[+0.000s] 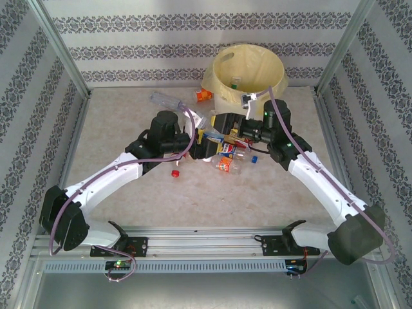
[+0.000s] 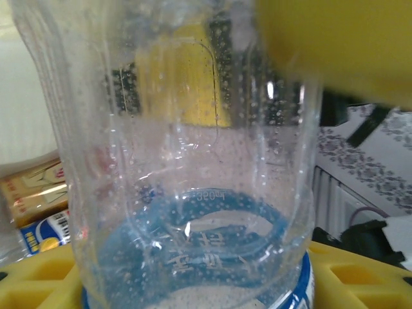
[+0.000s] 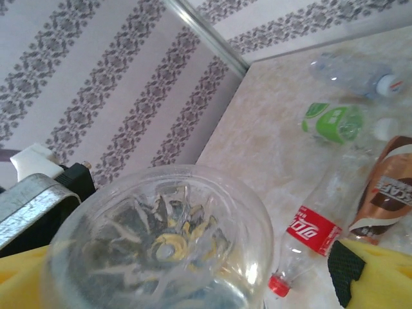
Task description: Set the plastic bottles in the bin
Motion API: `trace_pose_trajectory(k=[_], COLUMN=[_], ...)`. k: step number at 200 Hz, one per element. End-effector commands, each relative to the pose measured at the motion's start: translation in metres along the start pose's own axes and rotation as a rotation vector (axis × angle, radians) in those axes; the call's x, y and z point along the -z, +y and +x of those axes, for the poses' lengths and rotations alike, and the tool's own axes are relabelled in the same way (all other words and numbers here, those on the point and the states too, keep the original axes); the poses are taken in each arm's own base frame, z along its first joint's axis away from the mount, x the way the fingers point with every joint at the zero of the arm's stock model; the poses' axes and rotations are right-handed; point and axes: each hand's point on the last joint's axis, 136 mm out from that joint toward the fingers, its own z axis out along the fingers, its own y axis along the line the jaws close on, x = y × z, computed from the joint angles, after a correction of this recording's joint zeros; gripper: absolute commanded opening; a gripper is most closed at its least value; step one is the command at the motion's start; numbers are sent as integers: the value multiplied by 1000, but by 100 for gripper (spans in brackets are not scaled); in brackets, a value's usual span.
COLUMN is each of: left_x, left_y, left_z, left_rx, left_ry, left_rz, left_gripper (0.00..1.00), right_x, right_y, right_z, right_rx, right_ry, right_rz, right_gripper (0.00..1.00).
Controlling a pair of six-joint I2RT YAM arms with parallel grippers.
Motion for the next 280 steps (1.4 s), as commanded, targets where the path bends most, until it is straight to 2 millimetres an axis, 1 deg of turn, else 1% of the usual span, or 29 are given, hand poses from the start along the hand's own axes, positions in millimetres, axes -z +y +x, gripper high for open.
trace_pose_trajectory(k=[1,9,32,58,85,97,112,122,134,143,154,162,167,170,180,198,207,218,244,261,280], left_x=[8,8,9,9,10,11,10,10,10,12,15,20,24,28,39,61,66,67,56,52,47], left_y=[-23,-24,-26,-27,-19,-16,-12,-9,-5,-3,0,6,13,20,37,60,67,75,88,97,105], left_z=[-23,-23,-25,-24,-24,-25,-25,-26,-28,-28,-28,-27,-27,-28,-24,-14,-5,6,31,40,42], left_rx=[-77,-78,-71,-67,-47,-40,-28,-14,0,7,1,-1,9,17,38,102,137,172,227,261,285], left_ry=[-88,-92,-100,-94,-107,-114,-114,-113,-115,-119,-129,-149,-172,-194,-247,-350,-374,-362,-295,-287,-298], left_rz=[118,126,139,151,124,112,96,77,51,29,3,-40,-88,-137,-245,-383,-420,-450,-495,-525,-542], left_gripper=[50,50,50,50,51,51,55,62,74,86,97,100,100,100,100,100,100,100,100,100,100], right_x=[-6,-7,-7,-5,-3,-2,-3,-3,-4,-4,-2,0,2,3,7,14,19,25,40,46,53], right_y=[26,24,22,25,22,20,19,16,14,12,10,9,8,8,9,10,11,13,17,17,11], right_z=[0,0,-4,-5,-4,-5,-9,-14,-20,-25,-35,-42,-47,-49,-60,-77,-86,-99,-134,-154,-177], right_rx=[30,29,33,50,65,67,75,89,105,118,136,152,160,164,193,256,283,315,380,418,449], right_ry=[59,58,36,25,22,15,4,-11,-29,-39,-61,-81,-94,-101,-128,-174,-199,-231,-314,-350,-392], right_rz=[-100,-90,-78,-90,-68,-60,-51,-36,-19,-5,13,25,34,38,54,100,120,145,202,241,312], right_gripper=[96,95,87,70,57,52,50,48,47,46,46,45,45,45,44,44,44,44,44,44,44])
